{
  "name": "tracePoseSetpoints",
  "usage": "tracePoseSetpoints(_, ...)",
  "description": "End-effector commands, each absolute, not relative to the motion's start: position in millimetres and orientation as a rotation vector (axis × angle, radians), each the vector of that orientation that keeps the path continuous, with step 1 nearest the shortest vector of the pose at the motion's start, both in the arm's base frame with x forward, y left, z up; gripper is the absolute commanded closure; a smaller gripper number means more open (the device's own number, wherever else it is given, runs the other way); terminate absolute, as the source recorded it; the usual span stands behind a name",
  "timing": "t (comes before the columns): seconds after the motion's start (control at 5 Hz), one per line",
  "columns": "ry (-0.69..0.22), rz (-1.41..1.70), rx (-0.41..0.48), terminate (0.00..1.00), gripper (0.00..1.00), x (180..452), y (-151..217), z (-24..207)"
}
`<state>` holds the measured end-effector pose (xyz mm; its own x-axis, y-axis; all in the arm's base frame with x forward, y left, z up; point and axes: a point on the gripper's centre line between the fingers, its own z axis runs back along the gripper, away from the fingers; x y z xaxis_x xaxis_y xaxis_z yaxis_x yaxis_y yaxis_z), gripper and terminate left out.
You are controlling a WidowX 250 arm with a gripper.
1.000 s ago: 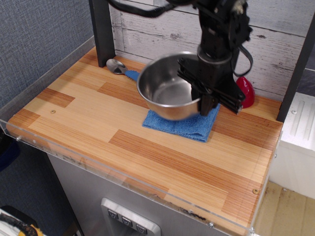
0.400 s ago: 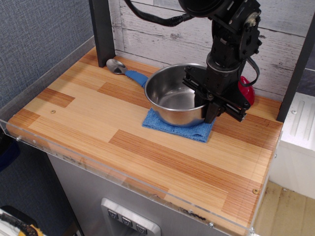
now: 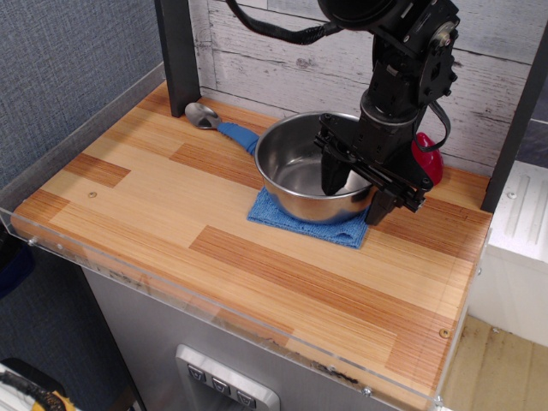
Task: Place the silver pot on the blue cloth.
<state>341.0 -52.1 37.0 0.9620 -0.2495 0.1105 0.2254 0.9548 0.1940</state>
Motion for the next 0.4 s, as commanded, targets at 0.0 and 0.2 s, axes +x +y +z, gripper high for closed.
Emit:
tracePoseSetpoints(0.0,-0.251,-0.26,0.198,0.0,0.0,342,-54,87)
tracePoseSetpoints(0.2,-0.321,-0.276,0.224,0.0,0.0,337,-52,115)
